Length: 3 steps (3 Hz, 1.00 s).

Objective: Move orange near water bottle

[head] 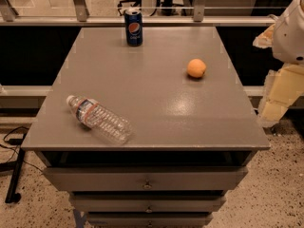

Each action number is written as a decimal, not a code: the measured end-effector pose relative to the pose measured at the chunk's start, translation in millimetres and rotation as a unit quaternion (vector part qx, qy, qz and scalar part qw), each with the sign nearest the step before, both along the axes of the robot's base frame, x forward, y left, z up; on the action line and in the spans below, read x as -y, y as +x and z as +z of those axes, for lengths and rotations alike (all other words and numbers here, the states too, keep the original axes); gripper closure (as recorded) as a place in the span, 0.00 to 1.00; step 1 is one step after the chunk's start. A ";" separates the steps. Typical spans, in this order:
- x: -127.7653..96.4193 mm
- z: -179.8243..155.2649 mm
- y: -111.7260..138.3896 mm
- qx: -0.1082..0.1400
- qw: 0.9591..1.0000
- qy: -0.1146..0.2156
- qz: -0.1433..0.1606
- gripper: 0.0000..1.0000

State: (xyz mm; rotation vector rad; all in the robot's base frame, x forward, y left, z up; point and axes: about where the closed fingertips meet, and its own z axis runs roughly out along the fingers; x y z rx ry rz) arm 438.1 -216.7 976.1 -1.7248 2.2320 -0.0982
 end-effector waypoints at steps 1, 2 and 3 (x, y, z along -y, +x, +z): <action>0.0 0.0 0.0 0.000 1.000 0.000 0.000 0.00; -23.5 -15.6 12.9 0.014 1.000 0.024 0.013 0.00; -41.6 -29.6 39.6 0.038 0.998 0.052 0.020 0.00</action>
Offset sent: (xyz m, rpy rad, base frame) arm 0.0227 0.0466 -0.0341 0.0915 -0.0388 0.0500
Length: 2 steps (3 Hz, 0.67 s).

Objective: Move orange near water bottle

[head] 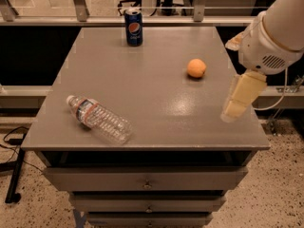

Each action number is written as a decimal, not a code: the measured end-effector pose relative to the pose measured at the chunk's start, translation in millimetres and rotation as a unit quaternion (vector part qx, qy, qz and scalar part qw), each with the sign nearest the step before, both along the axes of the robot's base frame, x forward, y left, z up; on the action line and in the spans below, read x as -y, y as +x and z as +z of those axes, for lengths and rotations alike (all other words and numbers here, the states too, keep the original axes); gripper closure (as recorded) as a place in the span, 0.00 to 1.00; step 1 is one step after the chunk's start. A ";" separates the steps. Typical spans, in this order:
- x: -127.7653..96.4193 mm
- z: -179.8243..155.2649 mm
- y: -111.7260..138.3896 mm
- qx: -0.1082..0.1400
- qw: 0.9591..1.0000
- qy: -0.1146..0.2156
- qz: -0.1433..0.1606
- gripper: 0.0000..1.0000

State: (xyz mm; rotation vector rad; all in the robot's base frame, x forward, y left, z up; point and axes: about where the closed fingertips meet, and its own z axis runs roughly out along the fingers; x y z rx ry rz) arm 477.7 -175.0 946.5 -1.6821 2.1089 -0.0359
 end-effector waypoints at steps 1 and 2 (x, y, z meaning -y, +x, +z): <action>-6.6 -15.0 38.0 0.018 0.999 0.041 -0.011 0.00; -7.0 -31.0 79.3 0.019 0.994 0.100 -0.030 0.00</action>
Offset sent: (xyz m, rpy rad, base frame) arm 0.1373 0.0039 -0.0502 0.3738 -0.0314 -0.1137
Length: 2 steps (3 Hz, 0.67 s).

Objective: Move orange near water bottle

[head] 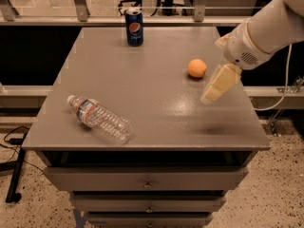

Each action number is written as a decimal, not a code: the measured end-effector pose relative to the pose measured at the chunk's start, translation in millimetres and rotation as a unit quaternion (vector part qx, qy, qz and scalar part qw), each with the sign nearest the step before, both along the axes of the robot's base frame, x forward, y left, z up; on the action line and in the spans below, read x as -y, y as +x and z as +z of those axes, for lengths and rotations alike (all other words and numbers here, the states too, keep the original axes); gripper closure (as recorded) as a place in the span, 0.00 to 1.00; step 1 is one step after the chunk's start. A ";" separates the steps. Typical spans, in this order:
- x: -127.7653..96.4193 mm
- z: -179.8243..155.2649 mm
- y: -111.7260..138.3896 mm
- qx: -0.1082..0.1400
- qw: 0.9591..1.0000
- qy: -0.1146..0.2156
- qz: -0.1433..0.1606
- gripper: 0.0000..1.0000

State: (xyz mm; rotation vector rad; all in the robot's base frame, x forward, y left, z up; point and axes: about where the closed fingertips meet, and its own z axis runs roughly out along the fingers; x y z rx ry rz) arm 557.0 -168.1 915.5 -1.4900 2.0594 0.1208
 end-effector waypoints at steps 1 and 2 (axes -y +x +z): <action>-1.1 -10.1 37.9 0.001 0.999 0.051 -0.015 0.00; -1.0 -22.5 70.6 -0.007 0.995 0.096 -0.032 0.00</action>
Offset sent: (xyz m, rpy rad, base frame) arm 0.1134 -0.0042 -0.0363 0.3090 0.0374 -0.1173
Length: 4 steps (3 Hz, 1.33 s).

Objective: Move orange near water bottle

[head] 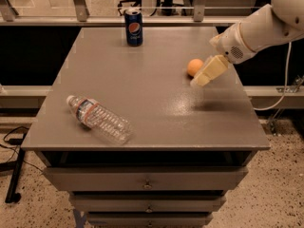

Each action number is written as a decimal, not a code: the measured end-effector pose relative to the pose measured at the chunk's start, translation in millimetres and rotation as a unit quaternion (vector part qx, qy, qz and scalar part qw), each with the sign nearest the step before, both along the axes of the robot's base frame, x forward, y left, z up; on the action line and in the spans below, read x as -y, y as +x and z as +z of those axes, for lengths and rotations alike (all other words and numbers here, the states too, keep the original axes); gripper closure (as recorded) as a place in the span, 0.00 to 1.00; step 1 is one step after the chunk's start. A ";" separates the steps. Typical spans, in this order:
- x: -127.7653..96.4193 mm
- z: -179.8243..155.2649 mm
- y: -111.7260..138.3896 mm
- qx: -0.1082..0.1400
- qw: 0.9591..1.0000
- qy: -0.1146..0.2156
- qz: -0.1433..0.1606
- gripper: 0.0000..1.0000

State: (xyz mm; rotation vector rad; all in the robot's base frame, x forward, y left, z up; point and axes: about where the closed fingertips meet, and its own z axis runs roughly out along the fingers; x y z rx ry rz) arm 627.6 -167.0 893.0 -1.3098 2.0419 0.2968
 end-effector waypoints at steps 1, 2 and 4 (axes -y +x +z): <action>-0.4 -11.9 23.1 -0.010 0.999 0.040 -0.015 0.00; 1.1 -25.0 40.3 -0.016 0.997 0.068 -0.031 0.00; 7.4 -45.0 54.5 -0.025 0.994 0.096 -0.055 0.46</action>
Offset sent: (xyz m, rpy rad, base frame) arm 0.0603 -0.0089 -0.0368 0.1985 0.0400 -0.1104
